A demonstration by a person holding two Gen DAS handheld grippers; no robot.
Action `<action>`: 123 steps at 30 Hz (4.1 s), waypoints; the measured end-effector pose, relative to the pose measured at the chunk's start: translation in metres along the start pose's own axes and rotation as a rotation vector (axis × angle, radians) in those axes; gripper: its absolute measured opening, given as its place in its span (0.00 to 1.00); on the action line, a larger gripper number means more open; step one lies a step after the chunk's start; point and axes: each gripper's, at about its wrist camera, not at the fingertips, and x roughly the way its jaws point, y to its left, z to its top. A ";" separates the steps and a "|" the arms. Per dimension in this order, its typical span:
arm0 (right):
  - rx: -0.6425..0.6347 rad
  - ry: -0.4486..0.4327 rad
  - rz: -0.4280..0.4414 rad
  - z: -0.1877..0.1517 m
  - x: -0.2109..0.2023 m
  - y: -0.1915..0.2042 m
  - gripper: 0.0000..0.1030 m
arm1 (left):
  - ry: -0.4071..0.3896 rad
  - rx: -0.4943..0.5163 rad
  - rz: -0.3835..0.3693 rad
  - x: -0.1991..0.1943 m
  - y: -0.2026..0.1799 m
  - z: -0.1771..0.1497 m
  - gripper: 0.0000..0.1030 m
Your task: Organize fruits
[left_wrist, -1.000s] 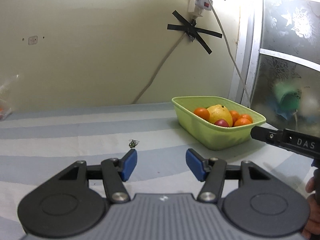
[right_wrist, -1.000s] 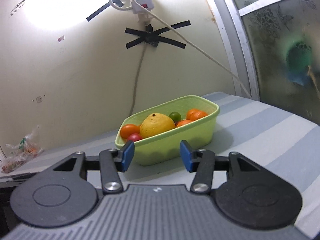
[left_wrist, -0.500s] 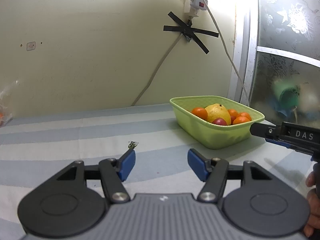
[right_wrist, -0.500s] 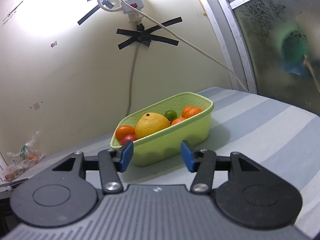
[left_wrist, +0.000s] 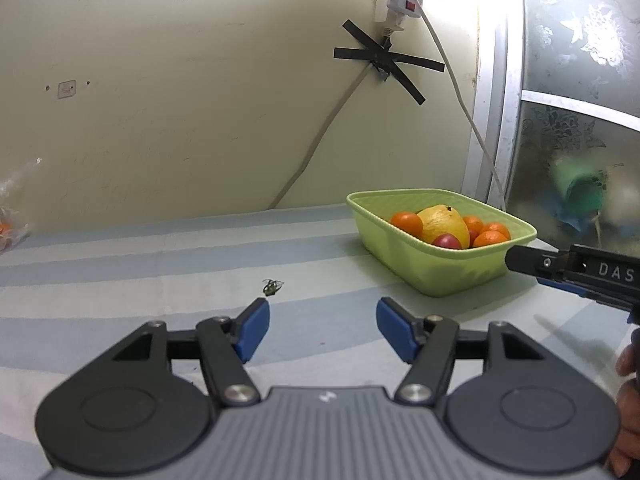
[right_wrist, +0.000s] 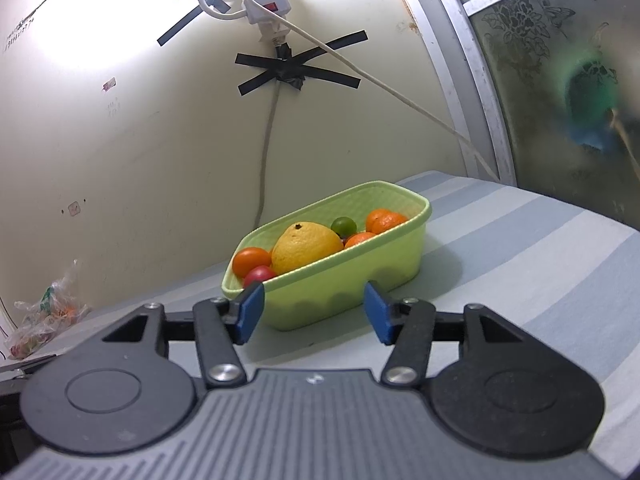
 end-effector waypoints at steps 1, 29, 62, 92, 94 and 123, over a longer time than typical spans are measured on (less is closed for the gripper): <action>0.000 0.000 0.000 0.000 0.000 0.000 0.57 | 0.000 0.000 0.002 0.000 0.000 0.000 0.60; -0.007 0.002 0.003 0.000 0.000 0.001 0.61 | -0.029 0.020 0.013 -0.004 -0.002 -0.002 0.76; -0.020 0.008 0.000 0.000 0.000 0.002 0.62 | -0.016 -0.002 0.054 -0.001 0.002 0.000 0.96; -0.062 0.079 0.038 -0.018 -0.013 0.029 0.78 | 0.018 -0.030 0.077 0.004 0.005 0.001 1.00; -0.049 0.077 0.023 -0.019 -0.014 0.028 0.80 | 0.026 -0.038 0.080 0.004 0.006 0.001 1.00; -0.026 0.119 -0.002 -0.026 -0.017 0.033 0.83 | 0.053 0.029 0.214 0.008 0.004 -0.002 1.00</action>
